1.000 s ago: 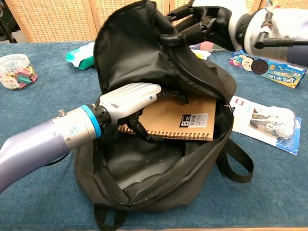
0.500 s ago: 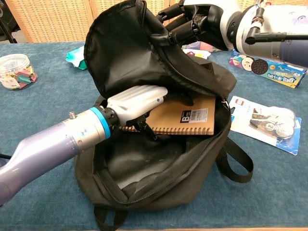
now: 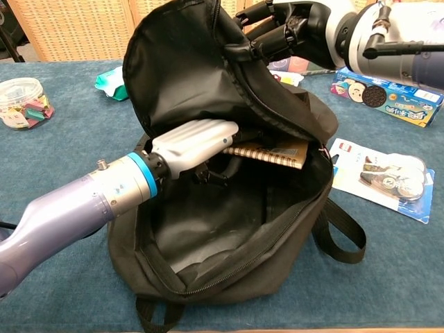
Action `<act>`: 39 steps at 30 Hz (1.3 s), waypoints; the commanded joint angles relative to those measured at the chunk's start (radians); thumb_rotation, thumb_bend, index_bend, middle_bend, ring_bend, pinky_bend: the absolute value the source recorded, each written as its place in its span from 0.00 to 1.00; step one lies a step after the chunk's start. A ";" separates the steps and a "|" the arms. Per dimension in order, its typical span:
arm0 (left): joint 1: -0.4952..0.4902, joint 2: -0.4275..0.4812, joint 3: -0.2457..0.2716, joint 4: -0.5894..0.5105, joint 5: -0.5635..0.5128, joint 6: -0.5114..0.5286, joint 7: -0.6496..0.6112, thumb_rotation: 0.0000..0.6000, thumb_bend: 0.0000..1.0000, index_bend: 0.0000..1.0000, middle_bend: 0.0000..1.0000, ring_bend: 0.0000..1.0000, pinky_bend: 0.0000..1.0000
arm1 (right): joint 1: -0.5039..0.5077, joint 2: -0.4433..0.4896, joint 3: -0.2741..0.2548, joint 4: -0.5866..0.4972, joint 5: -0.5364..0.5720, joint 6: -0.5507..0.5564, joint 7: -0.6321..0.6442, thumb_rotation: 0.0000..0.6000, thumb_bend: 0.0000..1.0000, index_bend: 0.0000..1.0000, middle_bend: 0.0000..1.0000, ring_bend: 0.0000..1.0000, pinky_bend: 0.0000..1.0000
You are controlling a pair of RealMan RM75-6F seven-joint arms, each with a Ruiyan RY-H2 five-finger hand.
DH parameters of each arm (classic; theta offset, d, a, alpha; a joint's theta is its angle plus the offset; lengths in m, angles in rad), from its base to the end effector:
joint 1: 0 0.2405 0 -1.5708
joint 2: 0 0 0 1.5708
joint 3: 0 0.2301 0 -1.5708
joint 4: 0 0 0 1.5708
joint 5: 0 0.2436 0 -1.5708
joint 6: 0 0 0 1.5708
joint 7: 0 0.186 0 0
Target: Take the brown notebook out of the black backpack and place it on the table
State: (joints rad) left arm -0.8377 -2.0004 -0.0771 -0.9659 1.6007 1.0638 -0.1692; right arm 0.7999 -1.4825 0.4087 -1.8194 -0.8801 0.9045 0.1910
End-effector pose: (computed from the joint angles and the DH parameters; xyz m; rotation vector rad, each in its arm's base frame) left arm -0.0432 0.3220 -0.1729 -2.1411 -0.9114 -1.3529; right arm 0.0005 -0.3592 -0.0330 1.5025 -1.8478 1.5076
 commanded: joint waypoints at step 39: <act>0.108 0.440 -0.028 -0.580 0.032 0.231 -0.226 1.00 0.78 0.63 0.47 0.40 0.51 | -0.051 -0.013 -0.043 0.144 0.034 -0.020 0.029 1.00 0.54 0.68 0.71 0.55 0.43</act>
State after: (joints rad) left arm -0.7398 -1.5880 -0.0925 -1.5182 1.6369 1.2800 -0.3966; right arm 0.7508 -1.4961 0.3621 -1.6731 -0.8511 0.8858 0.2164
